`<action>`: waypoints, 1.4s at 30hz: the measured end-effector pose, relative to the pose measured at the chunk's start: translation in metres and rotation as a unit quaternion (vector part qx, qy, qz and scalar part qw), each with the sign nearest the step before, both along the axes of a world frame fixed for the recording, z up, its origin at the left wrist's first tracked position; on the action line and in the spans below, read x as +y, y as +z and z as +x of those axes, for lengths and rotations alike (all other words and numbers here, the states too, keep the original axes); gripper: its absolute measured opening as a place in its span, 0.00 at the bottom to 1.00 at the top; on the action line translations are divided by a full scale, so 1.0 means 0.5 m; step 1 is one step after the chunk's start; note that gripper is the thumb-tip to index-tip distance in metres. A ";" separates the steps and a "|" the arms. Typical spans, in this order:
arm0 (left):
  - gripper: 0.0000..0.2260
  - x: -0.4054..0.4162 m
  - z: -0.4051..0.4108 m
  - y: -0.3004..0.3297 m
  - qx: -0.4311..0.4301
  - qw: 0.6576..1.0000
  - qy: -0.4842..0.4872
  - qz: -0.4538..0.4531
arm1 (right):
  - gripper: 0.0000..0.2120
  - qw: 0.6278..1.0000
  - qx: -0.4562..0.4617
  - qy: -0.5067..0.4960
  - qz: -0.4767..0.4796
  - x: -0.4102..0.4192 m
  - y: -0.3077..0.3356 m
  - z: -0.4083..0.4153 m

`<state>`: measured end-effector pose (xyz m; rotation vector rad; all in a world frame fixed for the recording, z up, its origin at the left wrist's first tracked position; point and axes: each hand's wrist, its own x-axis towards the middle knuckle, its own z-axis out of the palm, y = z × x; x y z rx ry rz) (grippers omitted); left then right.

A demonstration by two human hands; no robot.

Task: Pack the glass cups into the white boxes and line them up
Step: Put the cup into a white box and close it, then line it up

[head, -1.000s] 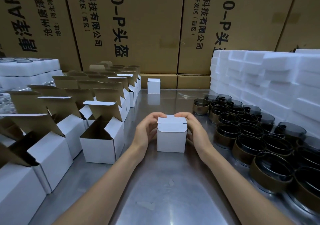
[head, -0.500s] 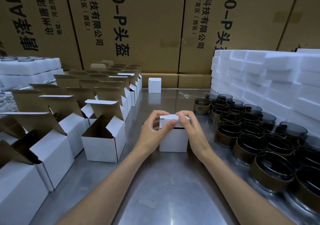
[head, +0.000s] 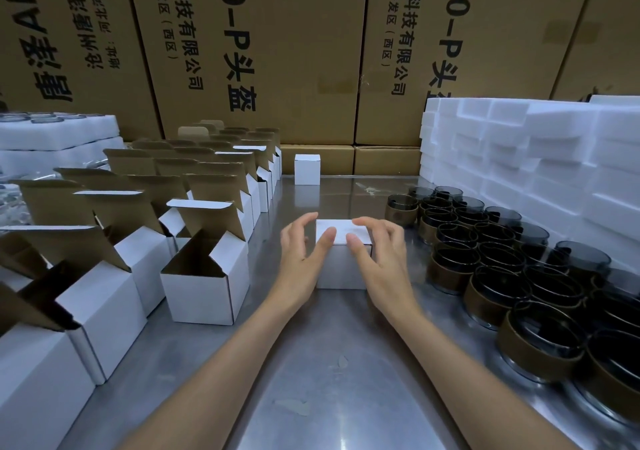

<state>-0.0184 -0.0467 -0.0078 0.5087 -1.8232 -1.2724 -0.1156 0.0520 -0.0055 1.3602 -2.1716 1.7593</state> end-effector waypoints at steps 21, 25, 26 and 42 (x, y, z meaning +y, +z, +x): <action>0.13 -0.252 -0.259 0.001 -0.122 0.975 0.185 -0.018 | 0.21 0.975 0.095 -0.123 0.160 -0.316 0.005 -0.221; 0.16 -0.329 -0.323 0.000 -0.131 0.974 0.184 -0.005 | 0.21 0.976 0.069 -0.131 0.158 -0.400 0.005 -0.291; 0.18 -0.349 -0.336 0.000 -0.133 0.974 0.185 0.001 | 0.20 0.976 0.065 -0.136 0.159 -0.417 0.004 -0.306; 0.26 -0.535 -0.403 0.000 -0.159 0.970 0.184 0.029 | 0.16 0.962 0.060 -0.207 0.169 -0.587 -0.004 -0.449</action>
